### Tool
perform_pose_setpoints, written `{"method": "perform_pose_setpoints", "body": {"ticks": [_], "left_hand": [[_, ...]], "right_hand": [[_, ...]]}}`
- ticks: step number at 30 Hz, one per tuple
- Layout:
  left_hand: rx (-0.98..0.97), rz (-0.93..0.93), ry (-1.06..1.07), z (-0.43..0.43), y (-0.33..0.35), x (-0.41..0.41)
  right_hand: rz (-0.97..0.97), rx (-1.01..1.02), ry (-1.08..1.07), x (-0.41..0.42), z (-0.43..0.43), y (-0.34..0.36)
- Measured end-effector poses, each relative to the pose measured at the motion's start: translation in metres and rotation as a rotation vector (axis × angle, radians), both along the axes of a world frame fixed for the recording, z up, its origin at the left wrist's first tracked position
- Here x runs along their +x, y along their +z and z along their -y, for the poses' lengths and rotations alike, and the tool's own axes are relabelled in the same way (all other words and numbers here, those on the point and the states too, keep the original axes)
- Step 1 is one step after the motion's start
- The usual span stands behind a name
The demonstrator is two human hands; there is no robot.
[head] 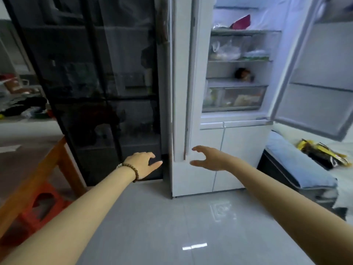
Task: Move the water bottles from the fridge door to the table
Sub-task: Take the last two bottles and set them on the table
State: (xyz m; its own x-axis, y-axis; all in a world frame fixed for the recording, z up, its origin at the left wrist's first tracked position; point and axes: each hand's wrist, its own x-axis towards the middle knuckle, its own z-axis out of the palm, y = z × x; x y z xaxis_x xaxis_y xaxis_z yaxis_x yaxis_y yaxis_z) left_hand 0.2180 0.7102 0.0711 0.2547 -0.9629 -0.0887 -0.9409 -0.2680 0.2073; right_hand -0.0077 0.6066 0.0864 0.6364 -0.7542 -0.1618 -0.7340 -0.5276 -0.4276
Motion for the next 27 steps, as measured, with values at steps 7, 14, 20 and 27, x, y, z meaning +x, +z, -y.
{"method": "perform_pose_setpoints", "body": {"ticks": [7, 14, 20, 27], "left_hand": [[-0.068, -0.034, -0.160, 0.053, 0.021, -0.143], [0.034, 0.046, -0.130, 0.145, 0.038, -0.250], [0.022, 0.003, -0.046, 0.211, 0.051, -0.304], [-0.173, 0.085, 0.062, 0.285, 0.083, -0.290]], "right_hand": [[-0.018, -0.011, -0.193, -0.167, 0.028, 0.012], [-0.050, -0.052, -0.200, -0.302, 0.114, 0.029], [-0.042, -0.092, -0.166, -0.361, 0.199, 0.050], [0.043, -0.143, 0.007, -0.330, 0.299, 0.058]]}}
